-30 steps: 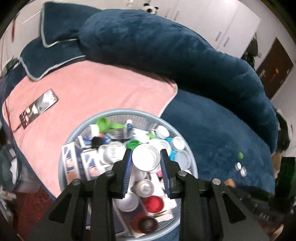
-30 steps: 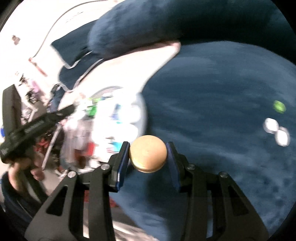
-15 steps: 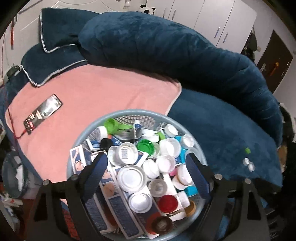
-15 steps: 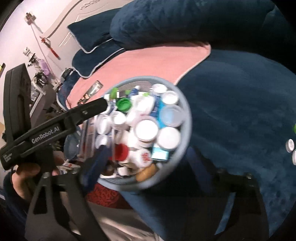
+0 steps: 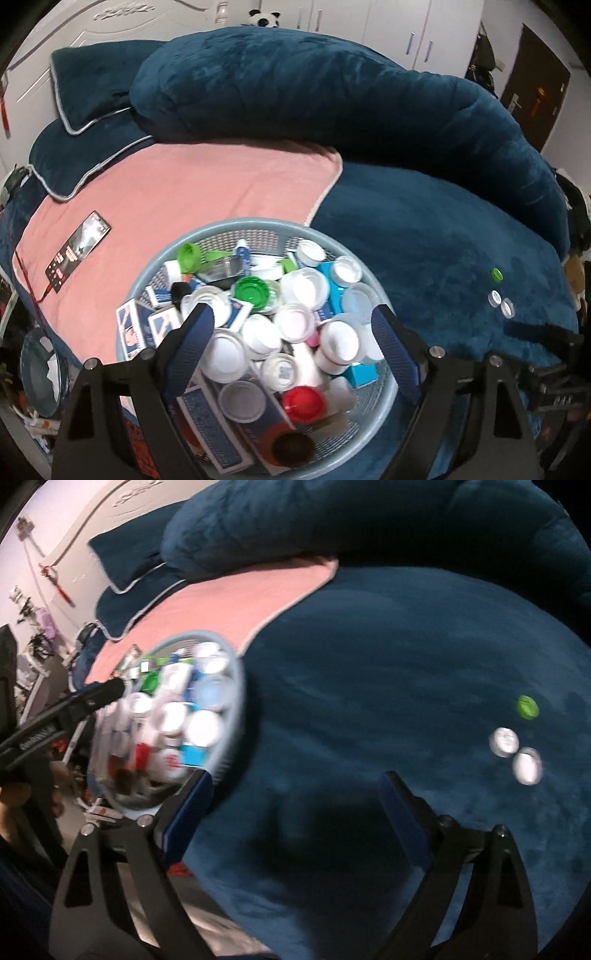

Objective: Organize objects
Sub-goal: 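Move both grippers back to the remaining caps on the bed, then grasp a white lid with the right gripper while the left gripper grasps a white cap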

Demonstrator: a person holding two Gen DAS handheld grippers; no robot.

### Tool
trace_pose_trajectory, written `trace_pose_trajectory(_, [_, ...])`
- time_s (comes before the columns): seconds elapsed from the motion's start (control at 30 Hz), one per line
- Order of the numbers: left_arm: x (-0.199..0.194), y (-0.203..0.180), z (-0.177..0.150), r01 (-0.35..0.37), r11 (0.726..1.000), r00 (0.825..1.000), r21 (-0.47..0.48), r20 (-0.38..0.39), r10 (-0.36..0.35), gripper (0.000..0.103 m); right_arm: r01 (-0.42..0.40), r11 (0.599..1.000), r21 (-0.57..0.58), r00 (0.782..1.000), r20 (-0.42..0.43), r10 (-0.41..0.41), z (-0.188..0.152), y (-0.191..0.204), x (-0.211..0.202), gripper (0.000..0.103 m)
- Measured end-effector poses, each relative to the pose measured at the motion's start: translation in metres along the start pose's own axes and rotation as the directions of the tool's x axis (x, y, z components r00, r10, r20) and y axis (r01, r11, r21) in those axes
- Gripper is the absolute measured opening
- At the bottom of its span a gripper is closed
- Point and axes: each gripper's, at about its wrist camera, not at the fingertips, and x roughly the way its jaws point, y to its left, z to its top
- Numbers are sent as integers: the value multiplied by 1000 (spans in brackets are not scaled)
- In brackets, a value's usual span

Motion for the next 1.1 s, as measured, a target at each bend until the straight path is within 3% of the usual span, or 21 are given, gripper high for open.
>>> trace_pose_trajectory(0.33, [12, -45, 0, 1, 994, 999, 111, -48, 4, 88, 144, 986, 86, 989, -3, -145, -4, -105, -24, 92])
trace_pose_trajectory(0.53, [24, -83, -3, 32, 982, 997, 185, -81, -17, 88, 258, 953, 158, 966, -23, -257, -7, -169, -14, 92])
trace_pose_trajectory(0.8, [45, -132, -6, 86, 962, 990, 260, -132, -53, 88, 252, 941, 227, 968, -81, -239, -13, -198, 26, 91])
trace_pose_trajectory(0.87, [47, -143, -7, 93, 955, 989, 281, -134, -57, 88, 250, 943, 219, 968, -64, -242, -13, -196, 28, 75])
trace_pose_trajectory(0.9, [49, -149, -8, 101, 951, 988, 291, -140, -62, 88, 250, 945, 211, 968, -68, -241, -12, -197, 29, 49])
trace_pose_trajectory(0.93, [50, -153, -8, 108, 949, 987, 296, -146, -67, 88, 244, 949, 199, 969, -79, -233, -12, -198, 31, 41])
trace_pose_trajectory(1.1, [67, -175, -9, 177, 944, 971, 278, -205, -122, 88, 229, 949, 215, 973, -38, -226, -24, -205, 10, 41])
